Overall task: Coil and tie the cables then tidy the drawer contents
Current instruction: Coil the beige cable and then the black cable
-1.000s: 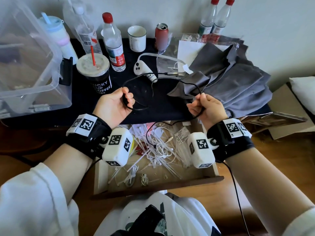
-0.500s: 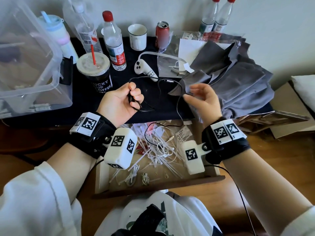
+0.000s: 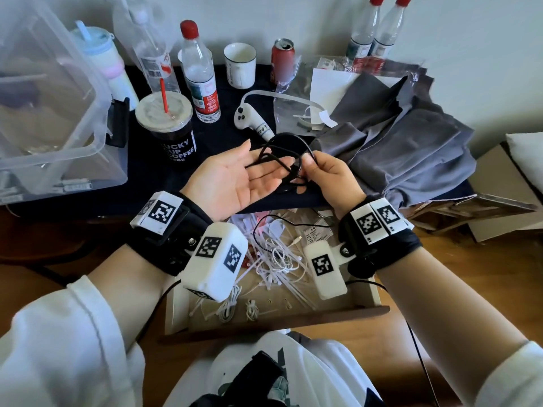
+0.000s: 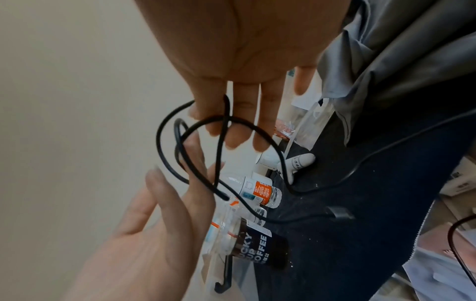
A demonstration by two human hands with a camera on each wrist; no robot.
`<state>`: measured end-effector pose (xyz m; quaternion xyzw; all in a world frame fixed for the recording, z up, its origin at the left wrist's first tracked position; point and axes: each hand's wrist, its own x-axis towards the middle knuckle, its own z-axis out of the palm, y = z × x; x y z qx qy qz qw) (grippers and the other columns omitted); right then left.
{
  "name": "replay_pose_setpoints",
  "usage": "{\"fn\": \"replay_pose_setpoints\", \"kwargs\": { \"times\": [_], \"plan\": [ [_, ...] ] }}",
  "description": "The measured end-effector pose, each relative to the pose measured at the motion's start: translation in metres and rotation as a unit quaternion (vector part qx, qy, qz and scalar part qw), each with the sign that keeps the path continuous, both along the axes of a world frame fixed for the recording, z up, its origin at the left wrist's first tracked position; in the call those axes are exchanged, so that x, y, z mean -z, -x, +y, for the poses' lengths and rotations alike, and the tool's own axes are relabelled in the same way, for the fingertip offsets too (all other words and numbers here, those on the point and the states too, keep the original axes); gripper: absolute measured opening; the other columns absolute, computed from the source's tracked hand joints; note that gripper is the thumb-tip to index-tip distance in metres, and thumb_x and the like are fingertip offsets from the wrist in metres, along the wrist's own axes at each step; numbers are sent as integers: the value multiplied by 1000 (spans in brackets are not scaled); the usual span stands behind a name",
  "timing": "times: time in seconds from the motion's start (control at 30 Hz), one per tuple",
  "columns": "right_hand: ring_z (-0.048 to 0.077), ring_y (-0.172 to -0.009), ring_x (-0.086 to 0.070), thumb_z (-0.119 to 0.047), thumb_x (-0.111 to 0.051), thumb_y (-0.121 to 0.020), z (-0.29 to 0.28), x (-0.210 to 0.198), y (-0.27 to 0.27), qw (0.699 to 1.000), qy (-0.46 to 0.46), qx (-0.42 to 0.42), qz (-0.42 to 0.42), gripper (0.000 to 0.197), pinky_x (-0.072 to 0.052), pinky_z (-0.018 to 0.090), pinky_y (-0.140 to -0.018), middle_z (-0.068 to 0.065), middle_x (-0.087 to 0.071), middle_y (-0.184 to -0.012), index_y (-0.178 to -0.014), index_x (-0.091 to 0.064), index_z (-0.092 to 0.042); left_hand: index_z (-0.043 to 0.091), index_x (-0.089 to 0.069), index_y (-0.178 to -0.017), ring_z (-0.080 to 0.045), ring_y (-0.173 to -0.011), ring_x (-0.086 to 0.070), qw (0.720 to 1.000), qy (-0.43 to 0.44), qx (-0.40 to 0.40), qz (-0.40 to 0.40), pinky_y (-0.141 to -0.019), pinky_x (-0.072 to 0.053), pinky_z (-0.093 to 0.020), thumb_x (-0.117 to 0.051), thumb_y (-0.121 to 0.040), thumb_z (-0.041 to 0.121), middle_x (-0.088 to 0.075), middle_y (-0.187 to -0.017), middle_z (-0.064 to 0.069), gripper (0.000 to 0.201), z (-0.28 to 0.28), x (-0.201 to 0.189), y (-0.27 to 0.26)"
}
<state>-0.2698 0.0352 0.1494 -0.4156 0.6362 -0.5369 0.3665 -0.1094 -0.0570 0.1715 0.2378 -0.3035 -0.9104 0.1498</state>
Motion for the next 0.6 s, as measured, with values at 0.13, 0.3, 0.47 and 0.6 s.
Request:
{"fn": "replay_pose_setpoints", "kwargs": {
  "times": [0.13, 0.3, 0.47, 0.6],
  "plan": [
    [12, -46, -51, -15, -34, -101, 2, -7, 2, 998, -10, 0, -67, 35, -45, 13, -50, 6, -45, -61, -68, -45, -7, 6, -47, -130, -16, -97, -67, 999, 39, 2, -33, -76, -56, -25, -51, -89, 28, -67, -114, -11, 47, -1, 3, 1],
    [11, -44, -55, -19, -33, -102, 1, -3, 2, 995, -21, -7, -98, 36, -46, 23, -57, 0, -54, -56, -71, -47, -7, 21, -53, -122, -6, -84, -66, 966, 216, 64, -126, -63, -48, -16, -68, -75, 13, -71, -103, 5, 50, 4, 5, 5],
    [7, -36, -48, -11, -40, -99, 0, 3, 2, 994, -46, 30, -99, 31, -40, 14, -39, -8, -50, -43, -69, -47, -9, 15, -43, -133, -4, -54, -48, 958, 242, 44, -148, -40, -19, -15, -67, -76, 6, -63, -65, 4, 63, 1, 4, 6],
    [5, -29, -33, -14, -44, -99, 5, 8, 13, 987, -76, 86, -116, 31, -33, 18, -36, -3, -40, -45, -68, -48, -10, 20, -56, -118, -3, -52, -39, 974, 193, -10, -118, -49, -14, -20, -41, -94, 17, -35, -51, 10, 28, -13, 5, -4]
  ]
}}
